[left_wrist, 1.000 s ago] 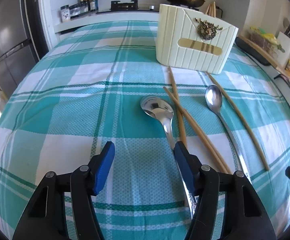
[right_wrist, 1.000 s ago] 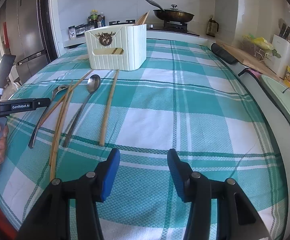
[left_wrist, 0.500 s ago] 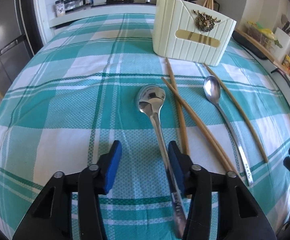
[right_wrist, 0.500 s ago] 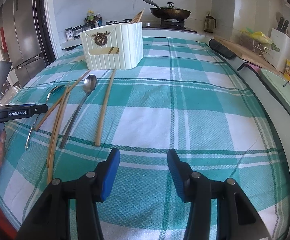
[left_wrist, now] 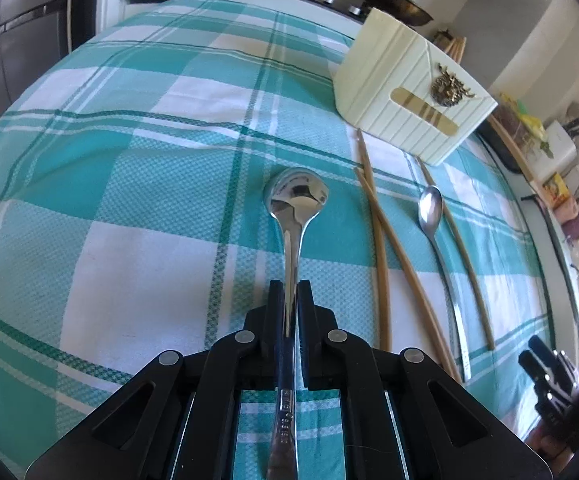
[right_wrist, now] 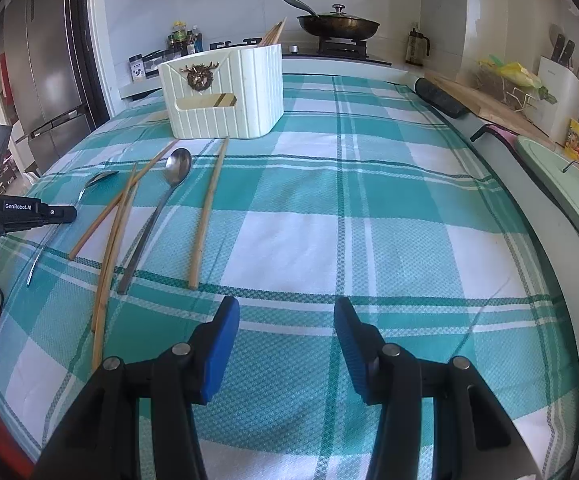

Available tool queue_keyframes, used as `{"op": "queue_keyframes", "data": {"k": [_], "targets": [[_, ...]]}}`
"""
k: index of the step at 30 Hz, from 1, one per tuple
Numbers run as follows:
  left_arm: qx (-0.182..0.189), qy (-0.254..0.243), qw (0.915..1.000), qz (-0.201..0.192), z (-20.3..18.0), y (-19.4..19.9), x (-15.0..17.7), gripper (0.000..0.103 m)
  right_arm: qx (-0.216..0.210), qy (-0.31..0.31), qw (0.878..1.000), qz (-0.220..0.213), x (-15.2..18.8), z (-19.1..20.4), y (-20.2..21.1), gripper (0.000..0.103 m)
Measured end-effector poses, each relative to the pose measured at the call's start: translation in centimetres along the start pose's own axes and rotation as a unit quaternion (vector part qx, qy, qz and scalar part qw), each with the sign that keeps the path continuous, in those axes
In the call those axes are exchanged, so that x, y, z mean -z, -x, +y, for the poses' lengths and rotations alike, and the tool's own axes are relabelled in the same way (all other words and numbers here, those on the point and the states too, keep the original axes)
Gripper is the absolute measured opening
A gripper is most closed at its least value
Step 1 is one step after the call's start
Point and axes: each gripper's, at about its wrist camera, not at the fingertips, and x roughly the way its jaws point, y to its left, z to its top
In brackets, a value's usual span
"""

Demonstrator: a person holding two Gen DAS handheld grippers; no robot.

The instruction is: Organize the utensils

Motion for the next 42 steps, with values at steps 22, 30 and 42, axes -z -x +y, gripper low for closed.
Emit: {"op": "queue_keyframes", "data": {"k": [22, 30, 42], "targets": [[-0.048, -0.071, 0.9956, -0.039, 0.6, 2.6, -1.4, 0.048, 0.0, 0.003, 1.0, 0.003, 0.1, 0.2, -0.1, 0.05], [-0.152, -0.242, 0.9577, -0.034, -3.9, -0.3, -0.6, 0.063, -0.003, -0.004, 1.0, 0.005, 0.1, 0.0, -0.1, 0.05], [-0.009, -0.122, 0.9922, 0.023, 0.3, -1.5, -3.5, 0.008, -0.011, -0.018, 1.0, 0.008, 0.3, -0.5, -0.2, 0.05]]}}
